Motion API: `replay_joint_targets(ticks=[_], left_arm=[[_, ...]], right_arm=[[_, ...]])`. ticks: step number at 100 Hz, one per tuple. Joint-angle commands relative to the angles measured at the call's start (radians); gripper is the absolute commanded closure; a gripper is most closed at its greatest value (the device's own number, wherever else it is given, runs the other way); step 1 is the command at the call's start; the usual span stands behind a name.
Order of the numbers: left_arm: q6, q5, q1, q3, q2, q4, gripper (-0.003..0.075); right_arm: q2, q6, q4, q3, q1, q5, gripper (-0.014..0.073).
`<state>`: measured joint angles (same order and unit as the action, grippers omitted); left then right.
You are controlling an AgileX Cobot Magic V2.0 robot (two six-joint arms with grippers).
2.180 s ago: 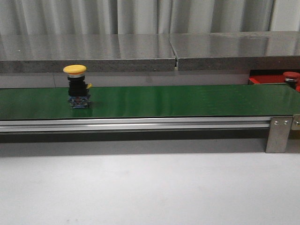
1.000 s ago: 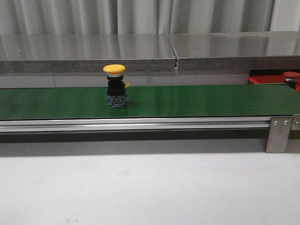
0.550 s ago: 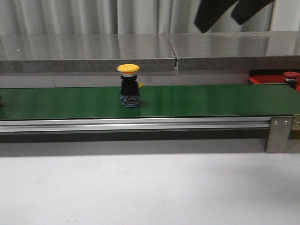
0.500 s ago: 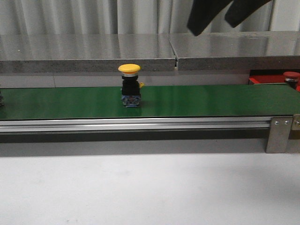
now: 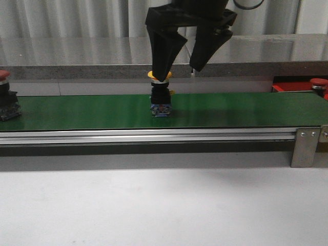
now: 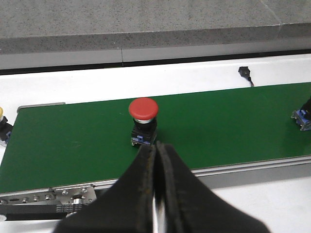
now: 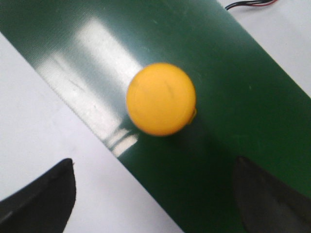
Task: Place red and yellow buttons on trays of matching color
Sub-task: 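Lower the right gripper onto the yellow button on the belt and grasp, then carry the yellow button into the yellow tray and release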
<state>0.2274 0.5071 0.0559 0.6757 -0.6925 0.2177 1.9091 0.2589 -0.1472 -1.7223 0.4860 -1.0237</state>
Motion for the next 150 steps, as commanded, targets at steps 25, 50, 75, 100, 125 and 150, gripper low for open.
replay_joint_targets(ticks=[25,50,75,100,125,150], left_arm=[[0.0,-0.075,0.007,0.027,0.001,0.009,0.0739],[0.0,-0.075,0.007,0.027,0.001,0.009,0.0739],[0.0,-0.075,0.007,0.027,0.001,0.009,0.0739],[0.0,-0.075,0.007,0.027,0.001,0.009,0.0739],[0.0,-0.075,0.007,0.027,0.001,0.009,0.0739],[0.0,-0.075,0.007,0.027,0.001,0.009,0.0739]], right_arm=[[0.04,0.011,-0.006,-0.087,0.001,0.082,0.0153],[0.034,-0.003,-0.005,-0.087,0.001,0.132,0.0499],[-0.041,-0.111,0.002,-0.081,-0.015,0.137,0.0505],[-0.159,-0.138,0.002,0.009,-0.087,0.124,0.0505],[-0.338,-0.143,0.002,0.199,-0.24,0.154,0.0505],[-0.486,-0.159,0.002,0.393,-0.458,0.216,0.0505]])
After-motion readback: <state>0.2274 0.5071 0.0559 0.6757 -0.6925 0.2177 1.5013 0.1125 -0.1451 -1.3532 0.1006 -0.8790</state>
